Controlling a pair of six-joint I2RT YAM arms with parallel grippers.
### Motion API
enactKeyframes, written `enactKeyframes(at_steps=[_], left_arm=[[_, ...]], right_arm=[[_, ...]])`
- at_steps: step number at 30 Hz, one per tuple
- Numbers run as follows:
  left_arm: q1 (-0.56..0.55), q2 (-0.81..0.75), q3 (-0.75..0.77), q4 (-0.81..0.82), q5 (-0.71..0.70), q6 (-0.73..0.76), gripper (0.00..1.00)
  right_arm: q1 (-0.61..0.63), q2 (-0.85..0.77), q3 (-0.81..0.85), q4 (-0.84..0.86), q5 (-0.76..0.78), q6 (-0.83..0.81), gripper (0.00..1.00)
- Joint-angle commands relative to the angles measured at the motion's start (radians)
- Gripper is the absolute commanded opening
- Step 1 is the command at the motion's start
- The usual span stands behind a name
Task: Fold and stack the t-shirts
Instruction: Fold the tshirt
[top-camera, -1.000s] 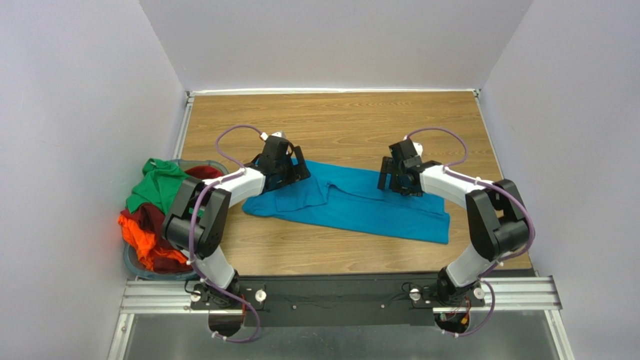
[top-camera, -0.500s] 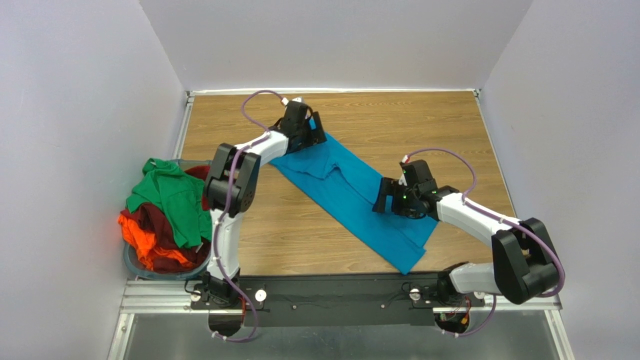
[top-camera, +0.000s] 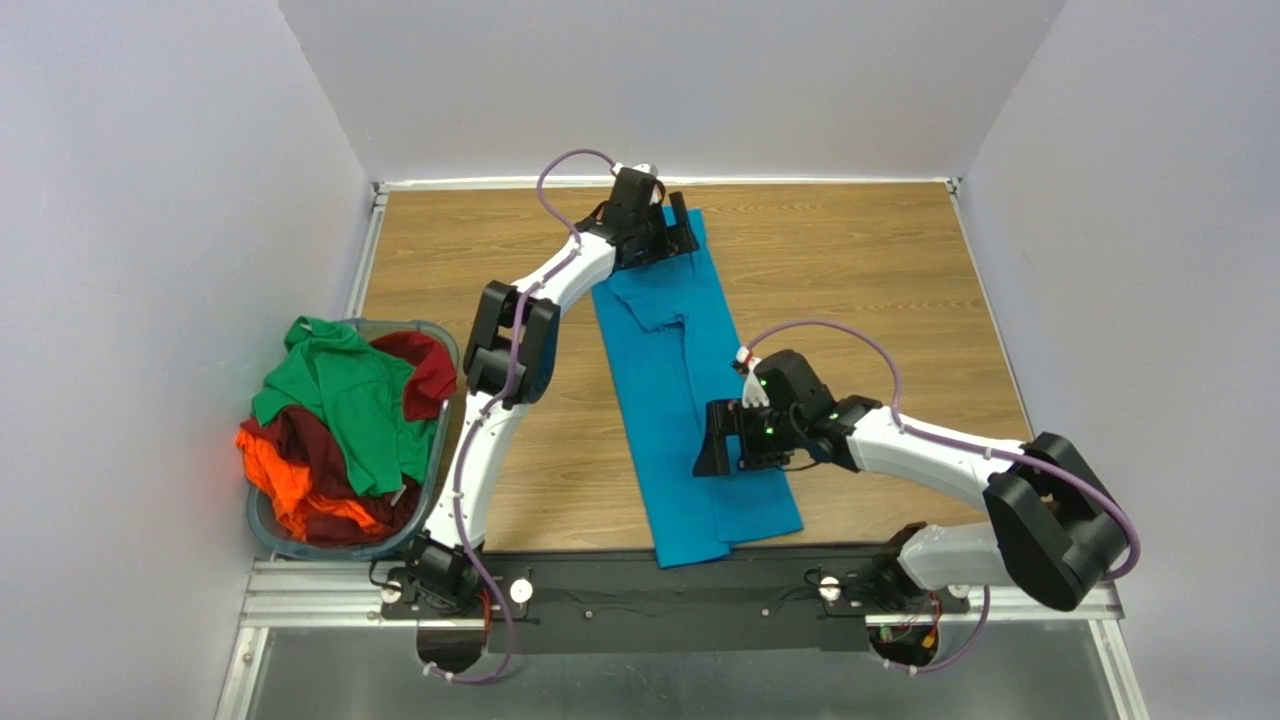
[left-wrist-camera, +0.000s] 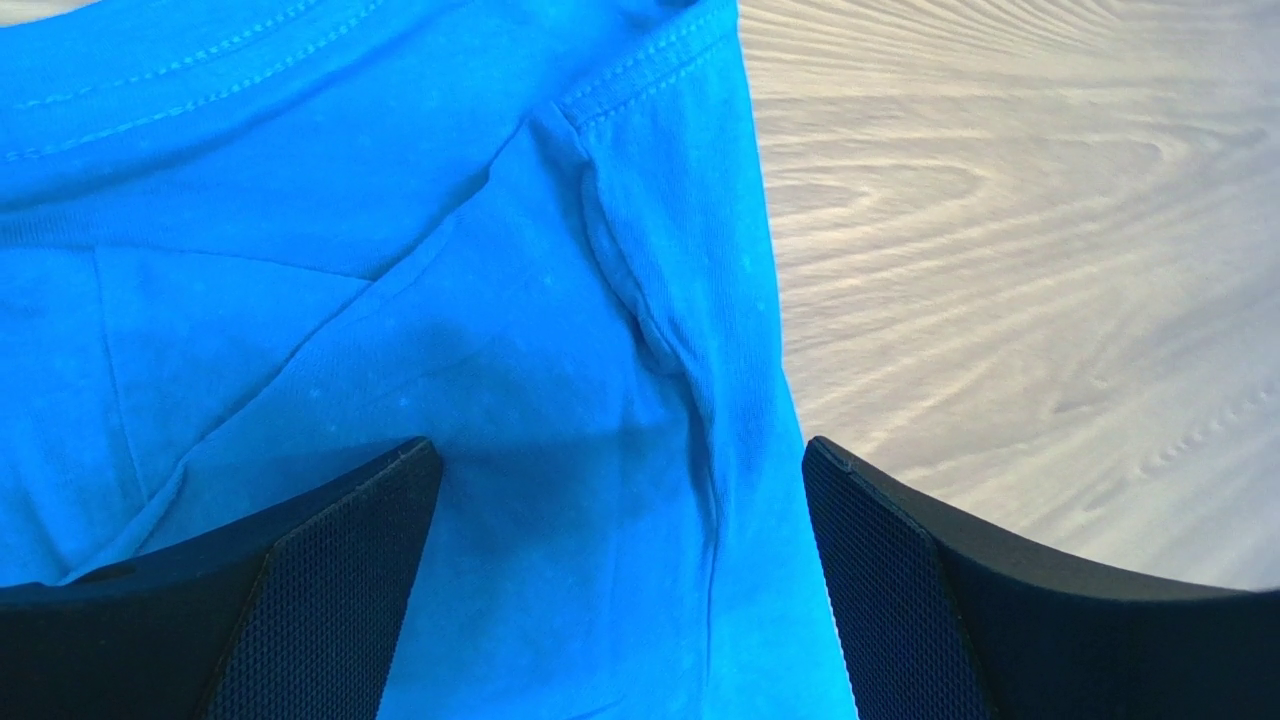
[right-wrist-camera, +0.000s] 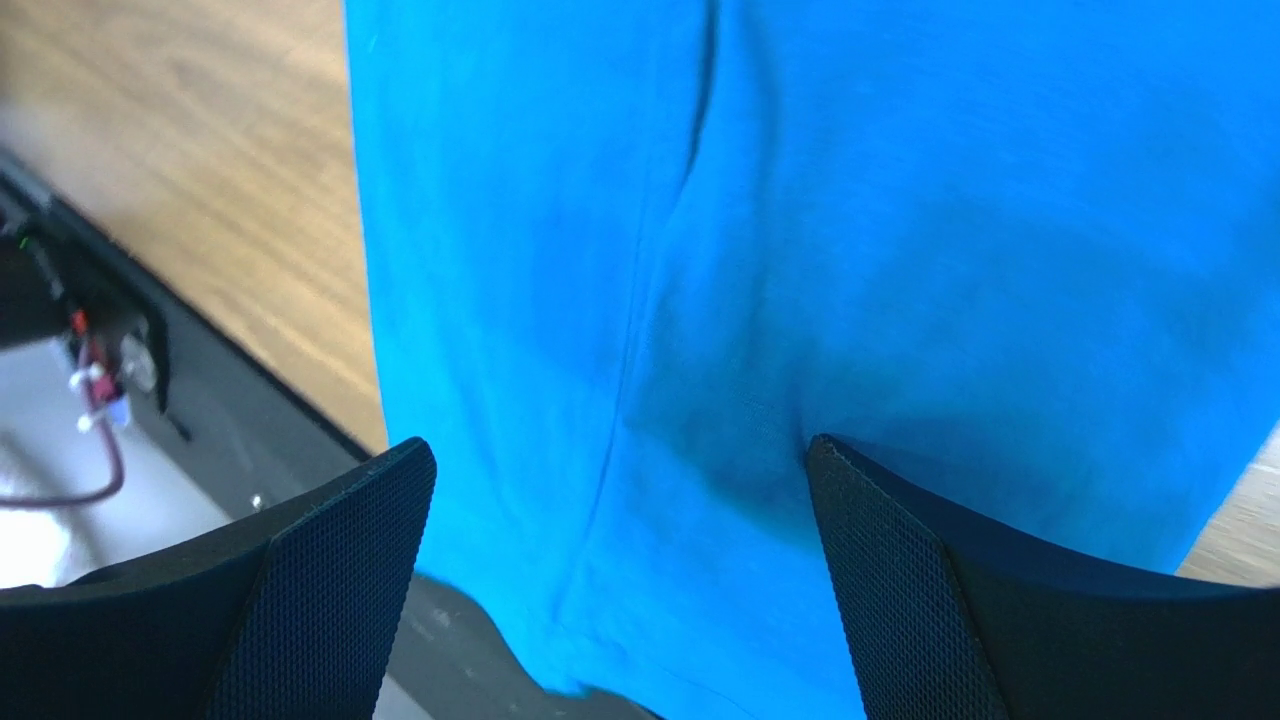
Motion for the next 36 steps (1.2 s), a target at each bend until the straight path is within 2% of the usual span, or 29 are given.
enactKeyframes(at_steps=[1, 8, 20, 25, 30, 36], left_arm=[[-0.015, 0.087, 0.044, -0.119, 0.089, -0.011, 0.98], [-0.019, 0.097, 0.058, -0.107, 0.109, -0.026, 0.98], [-0.009, 0.072, 0.046, -0.130, 0.026, -0.029, 0.98], [-0.004, 0.054, 0.053, -0.145, -0.014, -0.003, 0.98], [0.001, 0.042, 0.099, -0.162, -0.031, 0.017, 0.98], [0.001, -0.084, 0.110, -0.182, -0.031, 0.063, 0.98]], right_arm=[[0.044, 0.041, -0.040, -0.016, -0.073, 0.034, 1.00], [0.123, 0.086, -0.045, 0.039, -0.093, 0.064, 1.00], [0.136, 0.014, -0.060, 0.036, -0.093, 0.074, 1.00], [0.136, -0.034, -0.040, 0.006, -0.048, 0.073, 1.00], [0.134, -0.112, 0.012, -0.060, 0.060, 0.083, 1.00], [0.134, -0.241, 0.040, -0.120, 0.157, 0.128, 1.00]])
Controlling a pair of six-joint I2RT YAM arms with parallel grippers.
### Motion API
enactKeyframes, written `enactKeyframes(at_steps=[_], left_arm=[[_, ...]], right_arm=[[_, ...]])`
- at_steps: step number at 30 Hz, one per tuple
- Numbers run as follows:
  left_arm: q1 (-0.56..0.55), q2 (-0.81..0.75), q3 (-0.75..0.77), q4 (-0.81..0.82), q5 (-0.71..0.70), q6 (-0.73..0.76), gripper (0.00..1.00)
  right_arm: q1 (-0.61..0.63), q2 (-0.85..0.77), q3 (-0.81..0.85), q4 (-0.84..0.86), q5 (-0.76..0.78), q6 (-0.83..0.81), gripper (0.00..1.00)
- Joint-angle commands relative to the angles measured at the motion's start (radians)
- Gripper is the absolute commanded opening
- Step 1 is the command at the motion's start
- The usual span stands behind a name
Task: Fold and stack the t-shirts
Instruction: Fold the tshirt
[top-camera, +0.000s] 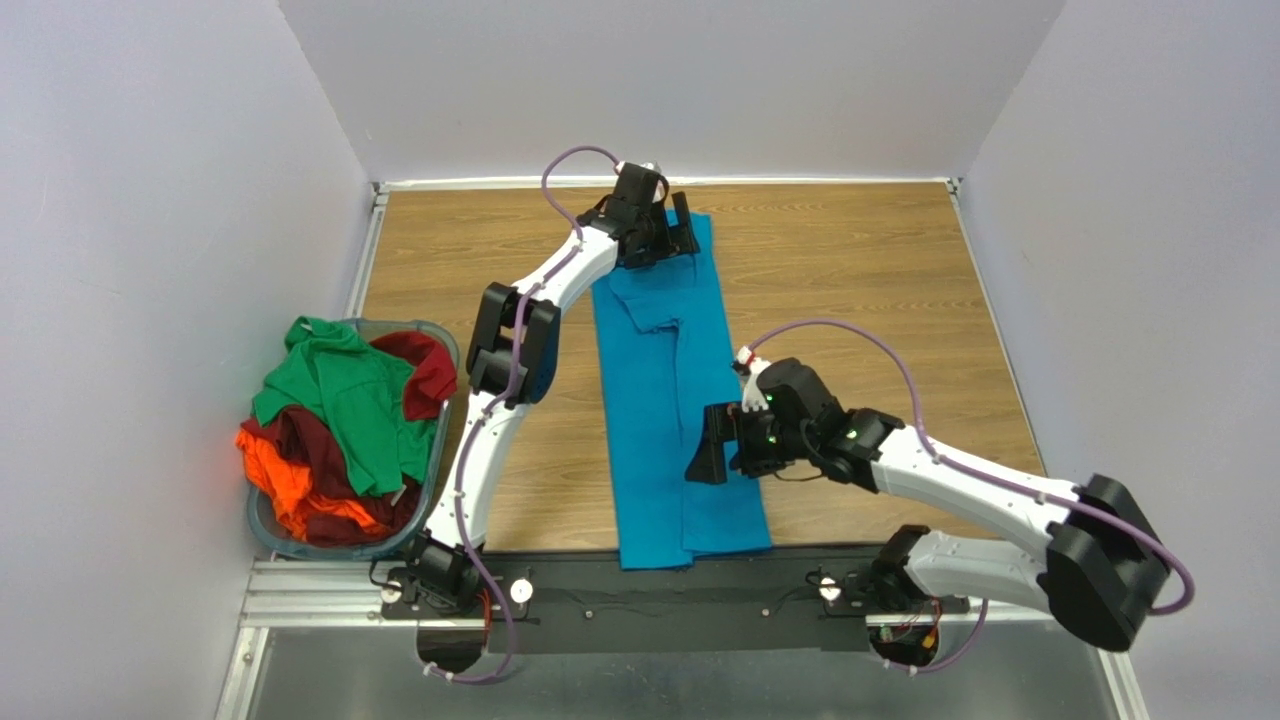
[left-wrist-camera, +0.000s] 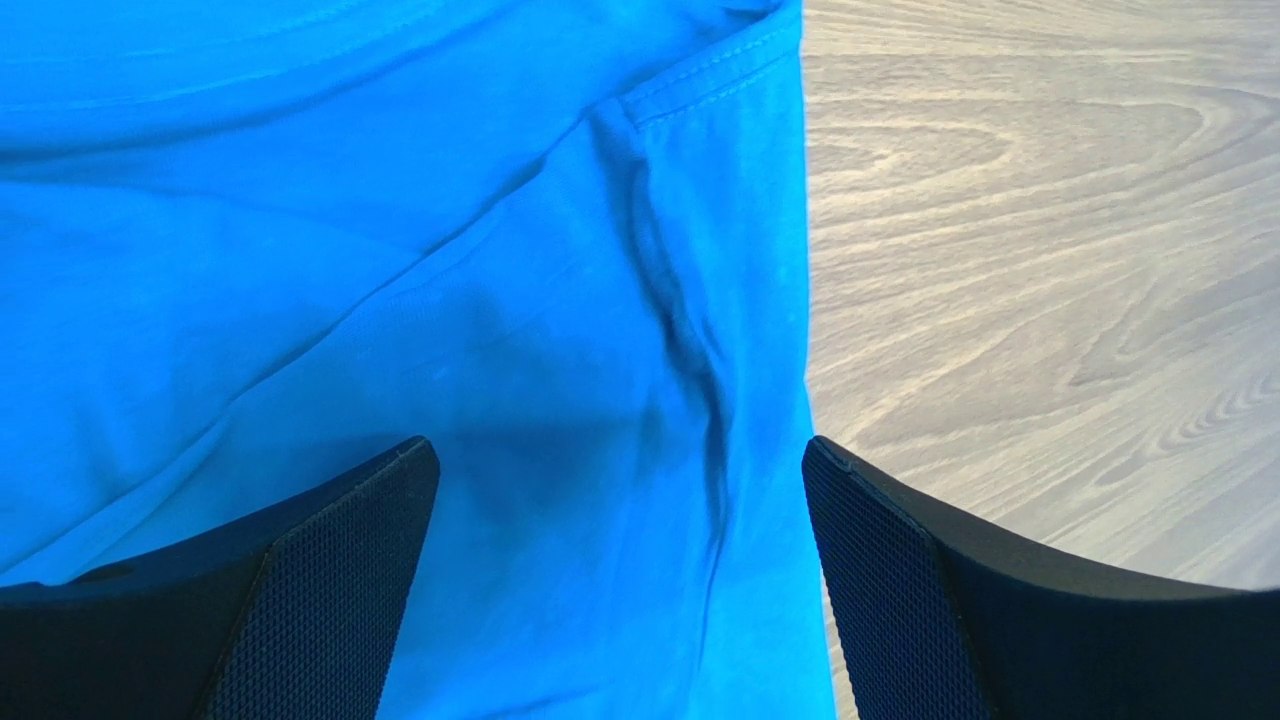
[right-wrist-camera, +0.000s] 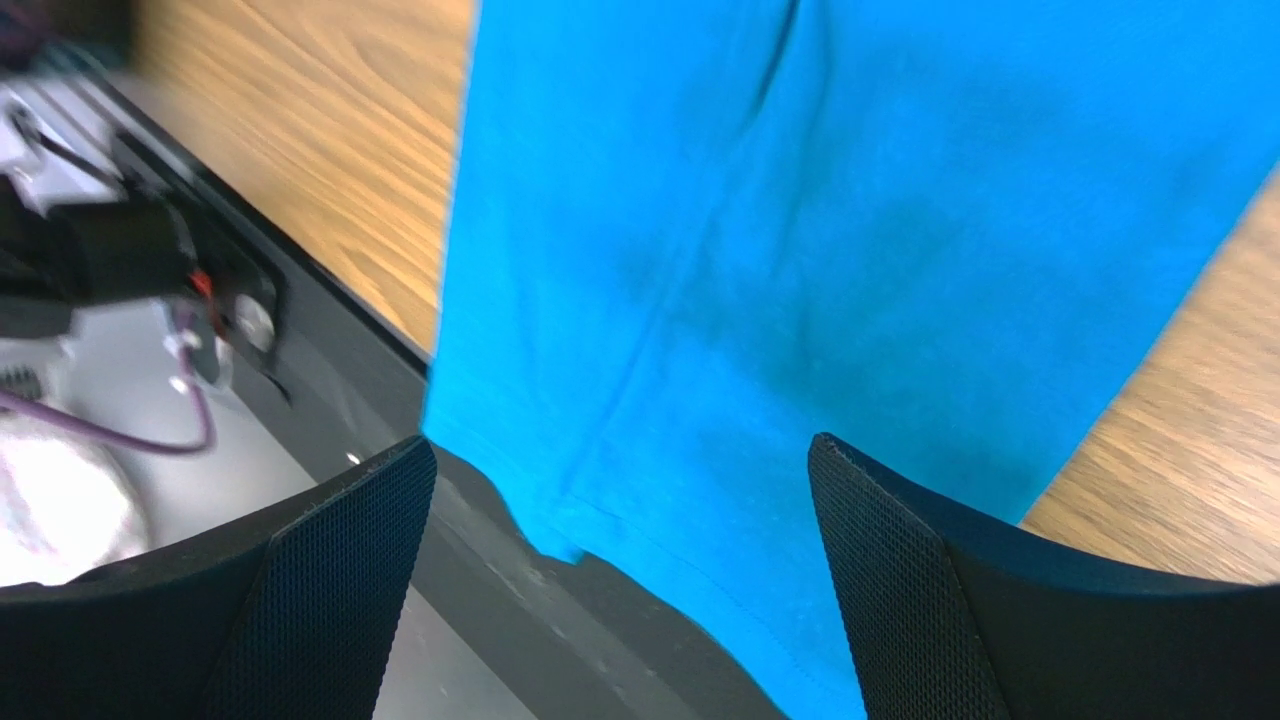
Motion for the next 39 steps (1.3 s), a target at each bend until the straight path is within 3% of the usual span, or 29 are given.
enactKeyframes(at_steps=[1, 3, 12, 15, 19, 22, 26, 33, 39], left_arm=[[0.006, -0.174, -0.009, -0.058, -0.051, 0.058, 0.98], [0.003, -0.249, -0.058, -0.056, -0.077, 0.076, 0.98], [-0.075, -0.782, -0.714, 0.095, -0.210, 0.034, 0.98], [-0.176, -0.966, -1.031, 0.158, -0.242, -0.032, 0.98], [-0.322, -1.183, -1.286, 0.143, -0.240, -0.161, 0.98], [-0.429, -1.294, -1.446, 0.064, -0.232, -0.340, 0.98], [-0.648, -1.406, -1.585, 0.051, -0.171, -0.558, 0.98], [-0.754, -1.455, -1.622, -0.176, -0.177, -0.710, 0.98], [-0.782, -1.465, -1.704, -0.128, -0.079, -0.732, 0.69]], right_arm=[[0.008, -0.087, 0.030, -0.075, 0.108, 0.043, 1.00], [0.009, -0.122, 0.027, -0.091, 0.125, 0.056, 1.00], [0.008, -0.162, 0.021, -0.180, 0.147, 0.078, 1.00], [0.005, -0.176, 0.027, -0.206, 0.162, 0.049, 1.00], [0.002, -0.208, 0.030, -0.252, 0.228, 0.030, 1.00], [-0.001, -0.230, 0.026, -0.279, 0.253, 0.023, 1.00], [0.000, -0.244, 0.006, -0.295, 0.265, 0.030, 1.00], [0.000, -0.230, -0.034, -0.293, 0.220, 0.050, 1.00], [-0.001, -0.241, -0.045, -0.295, 0.216, 0.062, 1.00]])
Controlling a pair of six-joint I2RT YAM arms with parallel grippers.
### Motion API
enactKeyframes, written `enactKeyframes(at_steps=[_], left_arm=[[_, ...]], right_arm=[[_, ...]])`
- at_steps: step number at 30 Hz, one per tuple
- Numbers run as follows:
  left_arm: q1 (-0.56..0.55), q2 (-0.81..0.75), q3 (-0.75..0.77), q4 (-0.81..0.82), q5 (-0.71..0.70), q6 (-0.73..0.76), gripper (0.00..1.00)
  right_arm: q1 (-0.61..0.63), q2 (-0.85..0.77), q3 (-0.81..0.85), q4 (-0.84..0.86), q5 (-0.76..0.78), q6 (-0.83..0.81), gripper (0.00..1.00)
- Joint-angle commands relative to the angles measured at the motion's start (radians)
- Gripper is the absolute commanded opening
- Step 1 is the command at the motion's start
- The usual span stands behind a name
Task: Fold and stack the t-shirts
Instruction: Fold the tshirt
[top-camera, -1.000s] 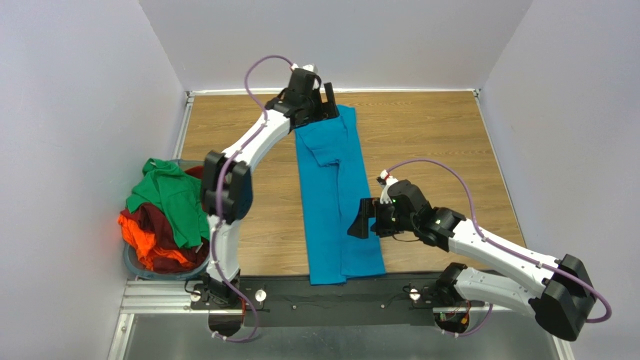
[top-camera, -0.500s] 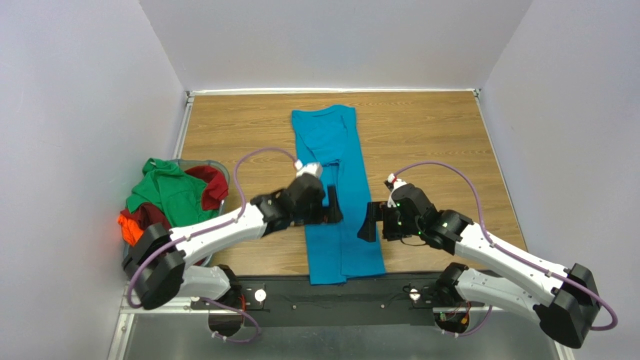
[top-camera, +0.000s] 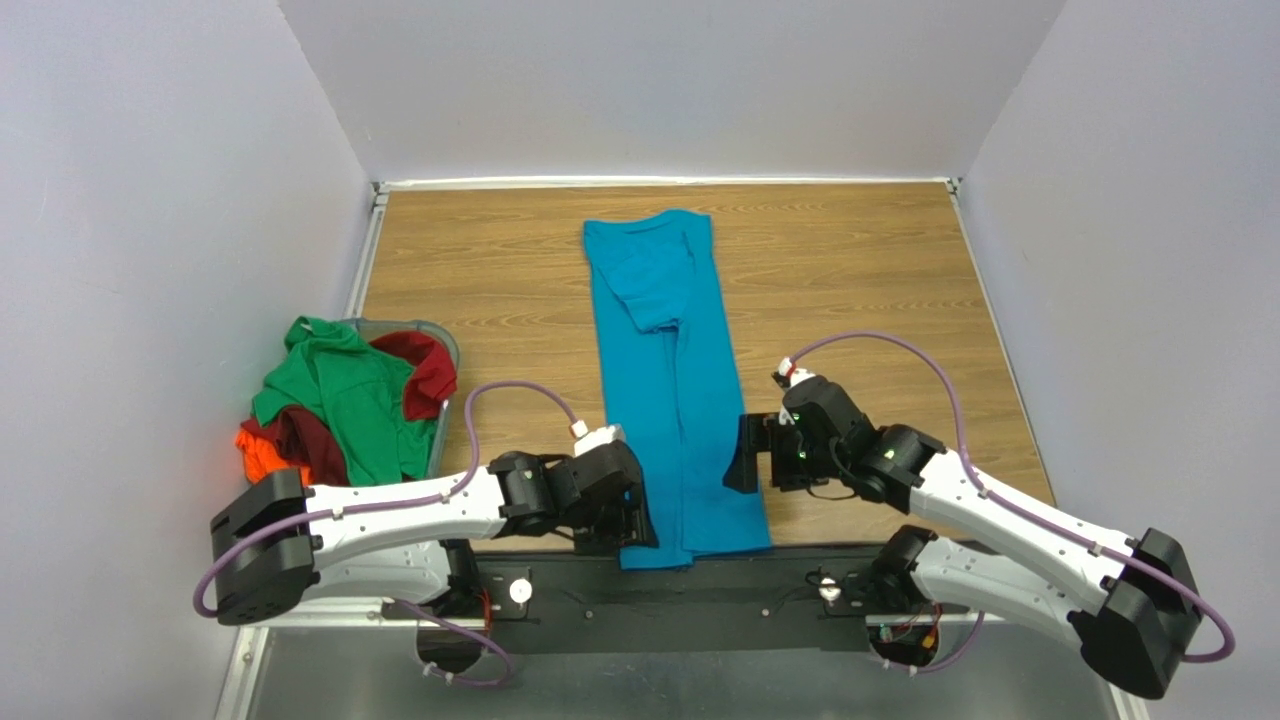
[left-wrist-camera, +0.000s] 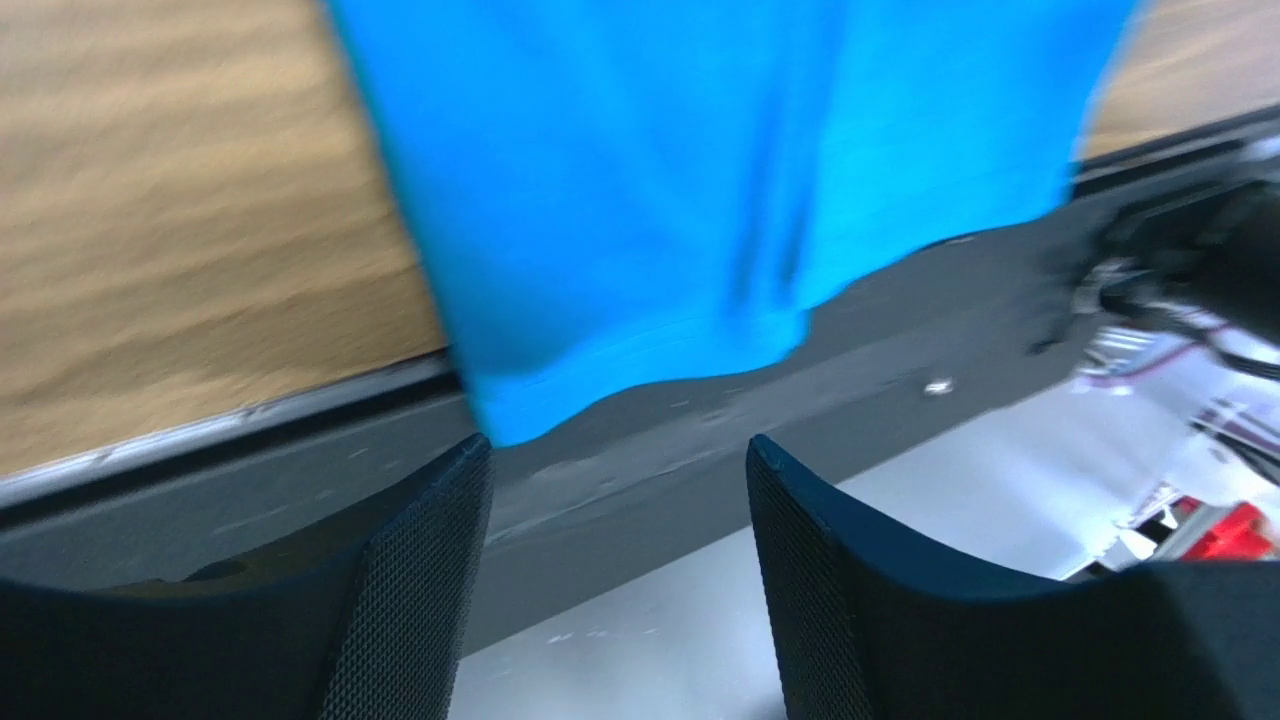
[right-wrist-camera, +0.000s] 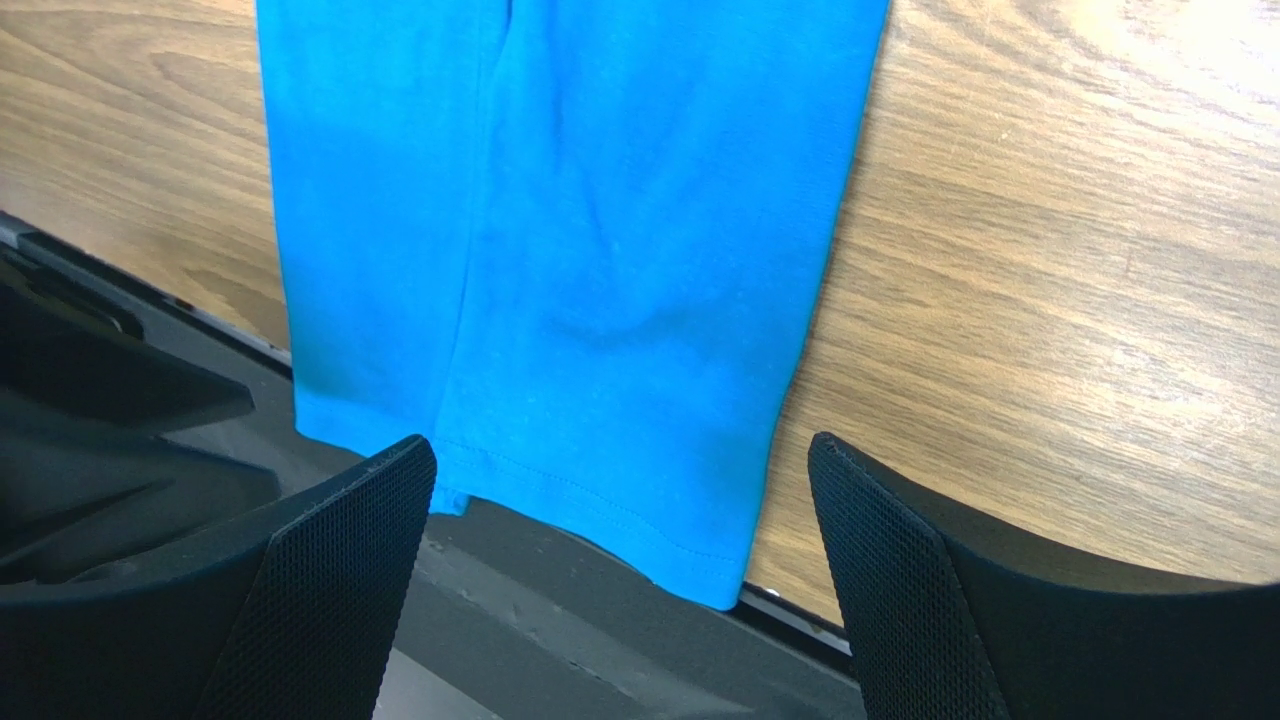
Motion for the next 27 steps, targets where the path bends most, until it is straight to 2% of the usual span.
enactKeyframes(at_steps=[1, 6, 10, 15, 21, 22, 25, 27], left_arm=[[-0.019, -0.004, -0.047, -0.022, 0.071, -0.051, 0.64], [-0.033, 0.009, -0.082, -0.028, 0.139, -0.046, 0.54], [-0.033, 0.010, -0.105, 0.003, 0.123, -0.049, 0.50], [-0.031, 0.070, -0.116, 0.062, 0.131, -0.045, 0.40], [-0.030, 0.147, -0.091, 0.059, 0.103, -0.025, 0.21], [-0.031, 0.153, -0.085, 0.062, 0.094, -0.023, 0.10], [-0.013, 0.182, -0.073, 0.077, 0.074, -0.014, 0.00], [-0.010, 0.191, -0.067, 0.073, 0.067, -0.008, 0.00]], right_arm=[[0.001, -0.007, -0.016, -0.021, 0.000, 0.013, 1.00], [0.001, 0.016, -0.016, -0.021, 0.004, 0.010, 1.00], [0.001, 0.030, -0.016, -0.021, 0.003, 0.008, 1.00], [0.000, 0.027, -0.019, -0.019, -0.020, 0.008, 1.00], [0.001, 0.038, -0.031, -0.021, -0.109, 0.002, 1.00], [0.001, 0.044, -0.031, -0.021, -0.126, -0.007, 1.00], [0.003, 0.073, -0.034, -0.025, -0.150, -0.009, 1.00], [0.001, 0.085, -0.033, -0.031, -0.172, -0.007, 1.00]])
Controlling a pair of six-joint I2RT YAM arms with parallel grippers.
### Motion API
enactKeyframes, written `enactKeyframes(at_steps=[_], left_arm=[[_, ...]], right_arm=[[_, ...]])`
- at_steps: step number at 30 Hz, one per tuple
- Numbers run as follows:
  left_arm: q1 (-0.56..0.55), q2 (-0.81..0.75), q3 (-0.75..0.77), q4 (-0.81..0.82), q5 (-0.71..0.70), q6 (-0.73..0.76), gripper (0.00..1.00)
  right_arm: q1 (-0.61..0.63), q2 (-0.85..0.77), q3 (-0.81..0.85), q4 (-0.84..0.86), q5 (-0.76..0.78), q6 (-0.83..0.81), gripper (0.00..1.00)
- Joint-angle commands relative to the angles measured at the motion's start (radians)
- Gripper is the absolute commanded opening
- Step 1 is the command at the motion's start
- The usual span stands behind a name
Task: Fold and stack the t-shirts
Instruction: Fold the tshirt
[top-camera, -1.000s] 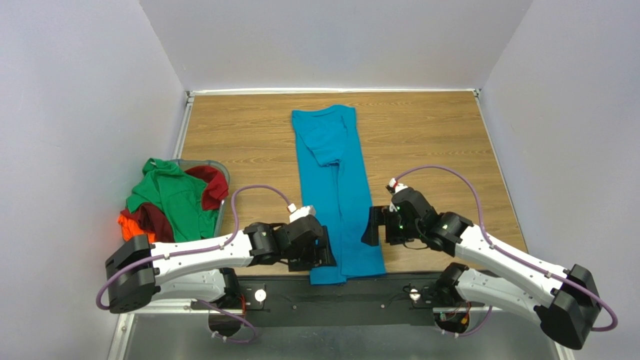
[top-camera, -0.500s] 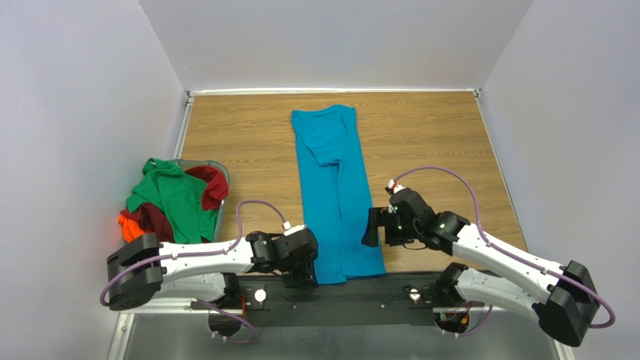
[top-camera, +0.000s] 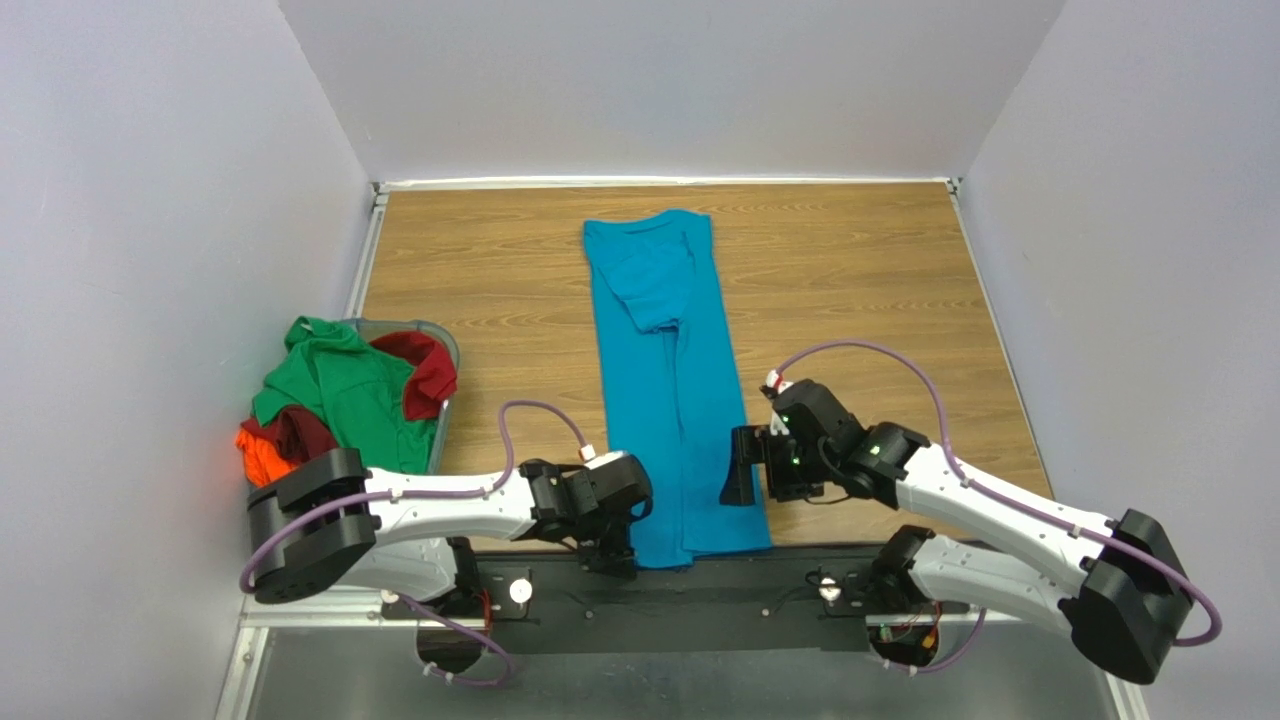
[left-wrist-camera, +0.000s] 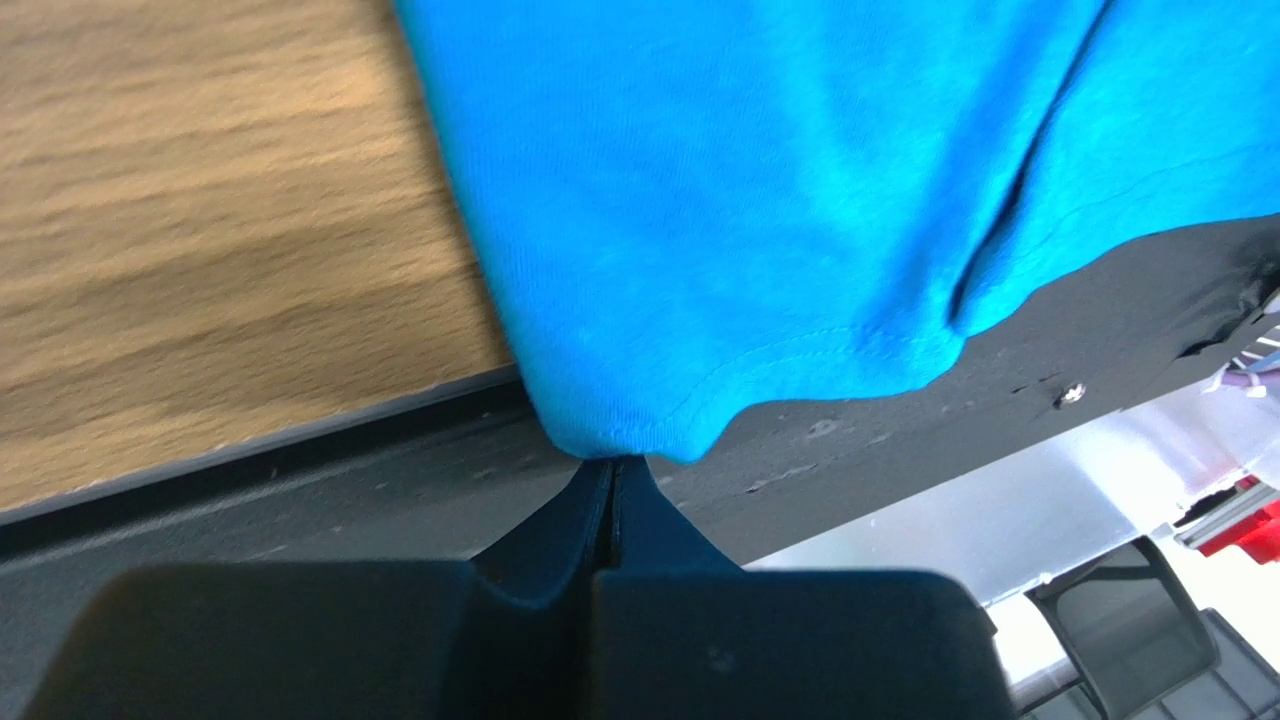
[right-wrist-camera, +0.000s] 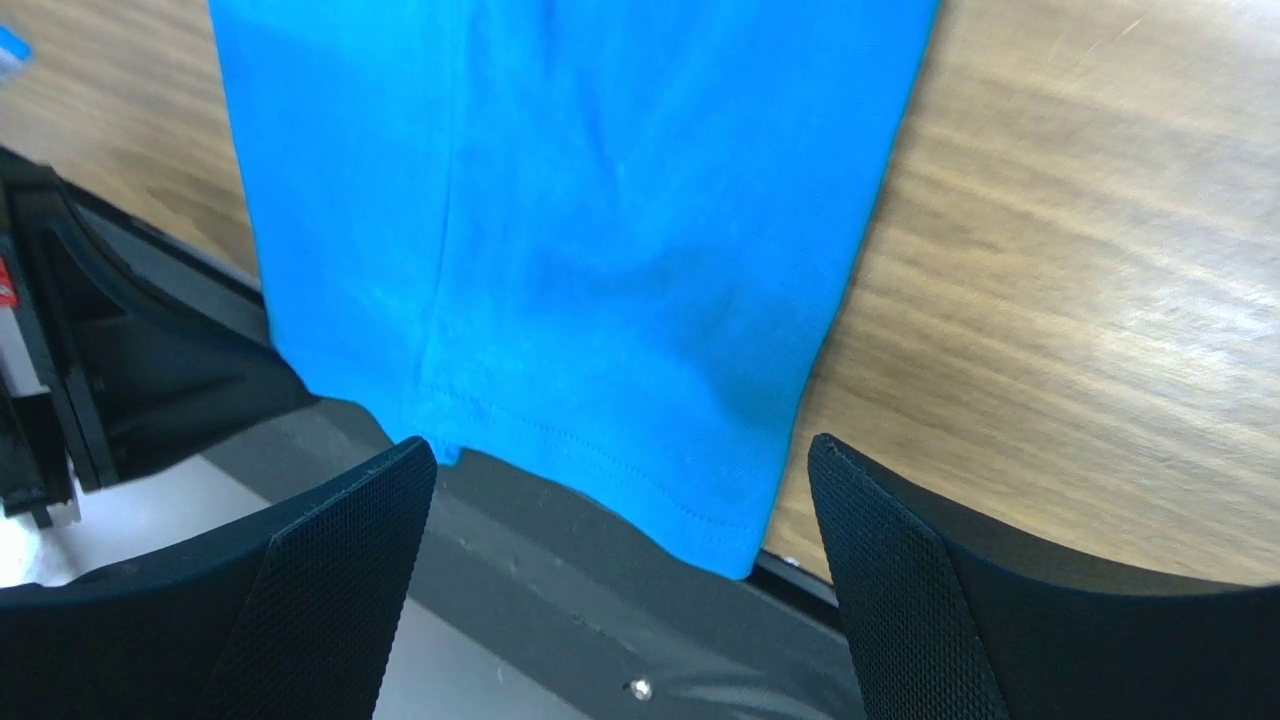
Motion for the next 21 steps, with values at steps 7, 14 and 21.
enactKeyframes(at_steps=[7, 14, 21], left_arm=[[0.010, -0.001, 0.024, -0.043, -0.069, 0.023, 0.00], [0.008, -0.078, 0.001, -0.036, -0.082, -0.004, 0.00], [0.008, -0.068, 0.013, -0.053, -0.091, 0.005, 0.00]], right_arm=[[0.003, 0.049, -0.022, -0.094, -0.099, 0.009, 1.00], [0.015, 0.049, -0.051, -0.171, -0.131, 0.060, 0.99], [0.021, 0.043, -0.062, -0.162, -0.155, 0.096, 0.89]])
